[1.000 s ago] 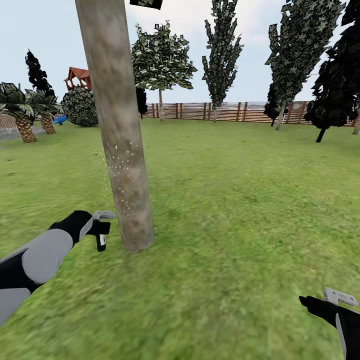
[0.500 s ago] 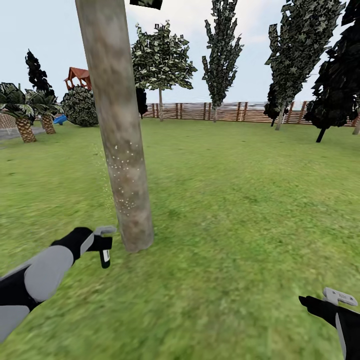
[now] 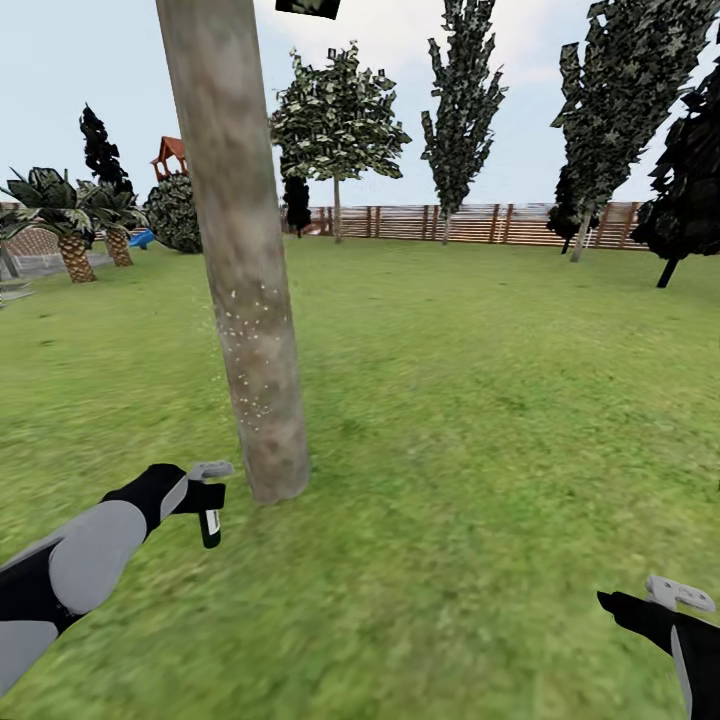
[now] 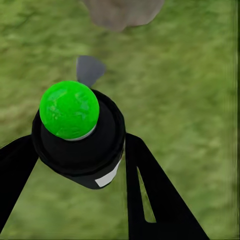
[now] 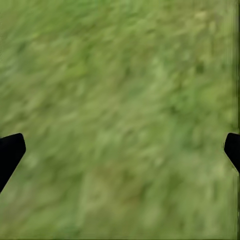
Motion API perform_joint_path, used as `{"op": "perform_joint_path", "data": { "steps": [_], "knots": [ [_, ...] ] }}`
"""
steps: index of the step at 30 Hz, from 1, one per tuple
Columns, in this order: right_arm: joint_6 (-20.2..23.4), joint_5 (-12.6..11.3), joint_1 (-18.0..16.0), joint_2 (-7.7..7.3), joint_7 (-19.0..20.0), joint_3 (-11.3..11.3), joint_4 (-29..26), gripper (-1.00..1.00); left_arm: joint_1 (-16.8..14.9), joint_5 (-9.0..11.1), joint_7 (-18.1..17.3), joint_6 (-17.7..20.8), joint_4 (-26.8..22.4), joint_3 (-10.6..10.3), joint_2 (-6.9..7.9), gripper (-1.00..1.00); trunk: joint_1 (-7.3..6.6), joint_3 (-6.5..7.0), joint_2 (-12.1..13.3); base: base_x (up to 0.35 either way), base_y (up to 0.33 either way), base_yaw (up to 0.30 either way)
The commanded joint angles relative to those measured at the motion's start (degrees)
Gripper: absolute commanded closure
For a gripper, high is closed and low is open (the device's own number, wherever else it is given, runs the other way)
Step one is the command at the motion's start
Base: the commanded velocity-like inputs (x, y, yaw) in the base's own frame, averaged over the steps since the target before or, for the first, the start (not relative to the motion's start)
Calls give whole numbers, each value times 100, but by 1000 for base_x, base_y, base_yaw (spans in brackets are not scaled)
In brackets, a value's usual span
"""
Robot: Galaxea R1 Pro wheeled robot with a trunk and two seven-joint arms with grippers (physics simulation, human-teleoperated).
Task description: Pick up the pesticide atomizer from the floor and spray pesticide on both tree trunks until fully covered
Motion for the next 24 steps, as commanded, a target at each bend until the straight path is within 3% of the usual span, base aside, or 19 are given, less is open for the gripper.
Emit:
{"op": "perform_joint_path", "data": {
  "steps": [1,14,24],
  "knots": [
    [14,61,-5,2,52,-16,-5,-100,-3,-60,-37,30,-11,37,-2,100,-1,-6,-3,20,-292,92],
    [14,61,-4,7,47,-15,-2,-100,-3,-60,-37,30,-6,37,-10,100,-1,-6,-3,80,-294,112],
    [14,61,-6,10,44,-15,3,-100,-3,-60,-37,30,-2,37,-91,100,-1,-6,-3,15,-297,221]
  ]
}}
